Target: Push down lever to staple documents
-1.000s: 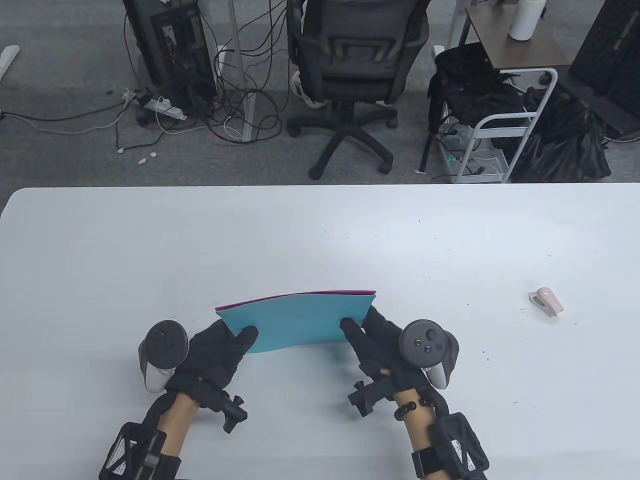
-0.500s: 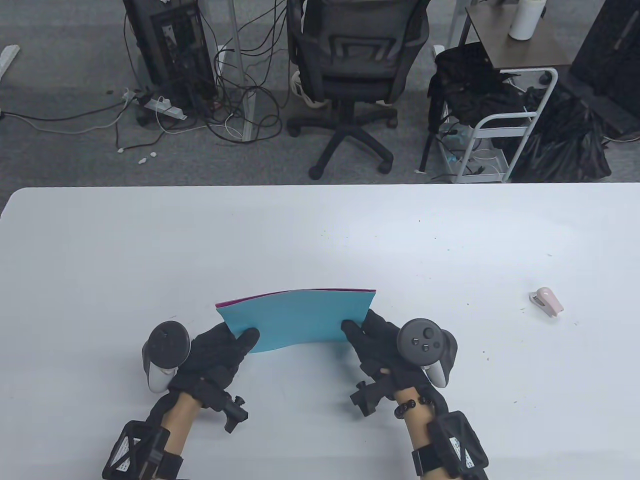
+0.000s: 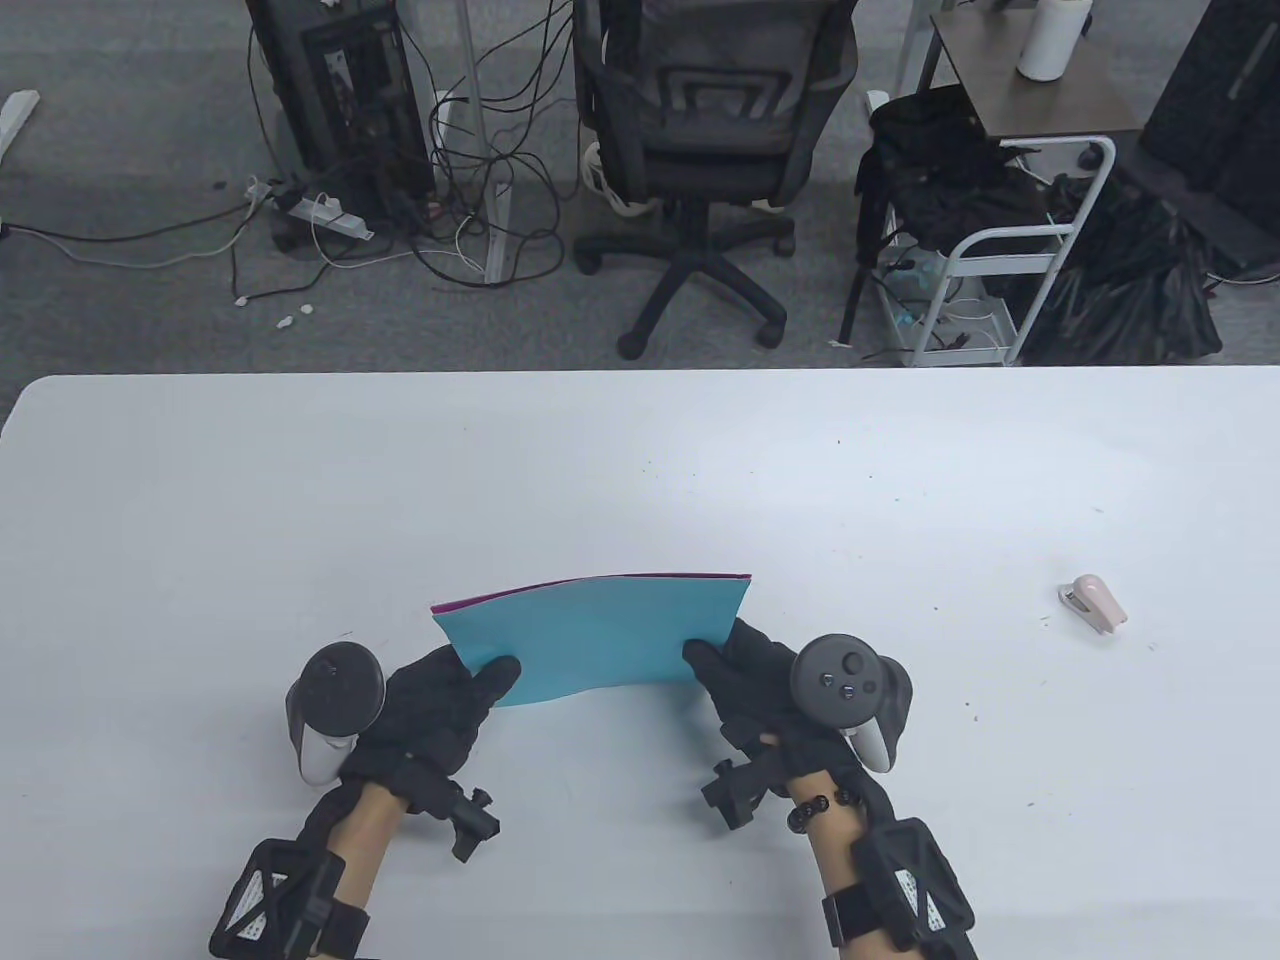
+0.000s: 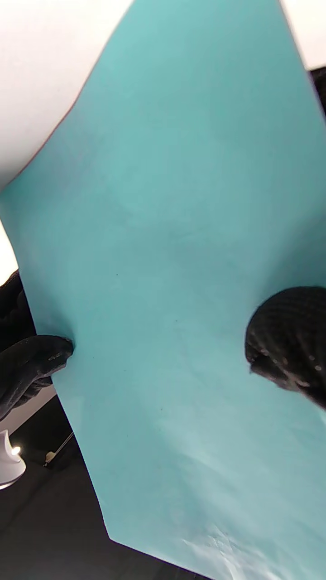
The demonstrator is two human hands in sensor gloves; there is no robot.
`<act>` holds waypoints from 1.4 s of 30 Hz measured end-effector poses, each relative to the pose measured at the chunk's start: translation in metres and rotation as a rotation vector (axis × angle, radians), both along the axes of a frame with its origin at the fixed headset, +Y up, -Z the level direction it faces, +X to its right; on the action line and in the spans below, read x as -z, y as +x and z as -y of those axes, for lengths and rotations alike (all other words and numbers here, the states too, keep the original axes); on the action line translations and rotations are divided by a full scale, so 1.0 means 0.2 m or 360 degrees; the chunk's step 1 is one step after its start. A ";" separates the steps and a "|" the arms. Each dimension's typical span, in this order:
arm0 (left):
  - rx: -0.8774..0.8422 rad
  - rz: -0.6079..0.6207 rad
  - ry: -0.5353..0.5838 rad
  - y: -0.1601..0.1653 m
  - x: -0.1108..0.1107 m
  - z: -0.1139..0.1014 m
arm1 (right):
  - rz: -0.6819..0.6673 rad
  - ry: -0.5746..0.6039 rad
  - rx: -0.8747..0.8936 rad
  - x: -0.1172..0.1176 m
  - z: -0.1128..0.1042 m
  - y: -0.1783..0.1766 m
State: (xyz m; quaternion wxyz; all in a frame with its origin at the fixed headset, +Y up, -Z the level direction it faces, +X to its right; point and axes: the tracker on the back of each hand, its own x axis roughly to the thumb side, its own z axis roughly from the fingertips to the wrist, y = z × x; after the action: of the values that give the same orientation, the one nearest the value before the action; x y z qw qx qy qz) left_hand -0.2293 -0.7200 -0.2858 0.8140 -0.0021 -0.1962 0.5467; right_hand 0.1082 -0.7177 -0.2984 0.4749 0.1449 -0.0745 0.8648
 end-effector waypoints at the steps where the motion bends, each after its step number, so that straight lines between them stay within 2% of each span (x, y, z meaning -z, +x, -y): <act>1: 0.0011 -0.0022 0.0017 0.00 0.00 0.00 | 0.0002 0.0003 -0.0004 0.00 0.00 0.00; 12: 0.0072 -0.0164 0.0204 0.01 -0.04 -0.13 | -0.0035 0.0027 0.0088 -0.01 -0.06 0.01; 16: 0.0072 -0.0204 0.0231 -0.04 -0.06 -0.15 | -0.0044 0.0019 0.0078 0.00 -0.07 0.03; 19: 0.0062 -0.0245 0.0256 -0.10 -0.06 -0.14 | 0.0025 0.0037 0.0048 0.03 -0.09 0.09; 24: -0.0038 -0.0313 0.0251 -0.18 -0.07 -0.14 | 0.0246 -0.0012 -0.0002 0.12 -0.08 0.32; 33: -0.0092 -0.0394 0.0262 -0.25 -0.08 -0.16 | 0.0717 -0.0120 -0.0584 0.22 -0.11 0.93; 39: -0.0106 -0.0450 0.0246 -0.26 -0.09 -0.14 | 0.0898 -0.0266 -0.0760 0.24 -0.06 1.25; 42: -0.0093 -0.0466 0.0258 -0.27 -0.10 -0.15 | 0.0938 -0.0325 -0.0869 0.25 -0.04 1.34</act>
State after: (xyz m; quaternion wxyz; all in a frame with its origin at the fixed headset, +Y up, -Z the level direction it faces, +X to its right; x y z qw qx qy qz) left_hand -0.2837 -0.6905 -0.2660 0.8151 0.1490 -0.1191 0.5471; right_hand 0.3757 -0.7106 -0.3484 0.1983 -0.1424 -0.0801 0.9664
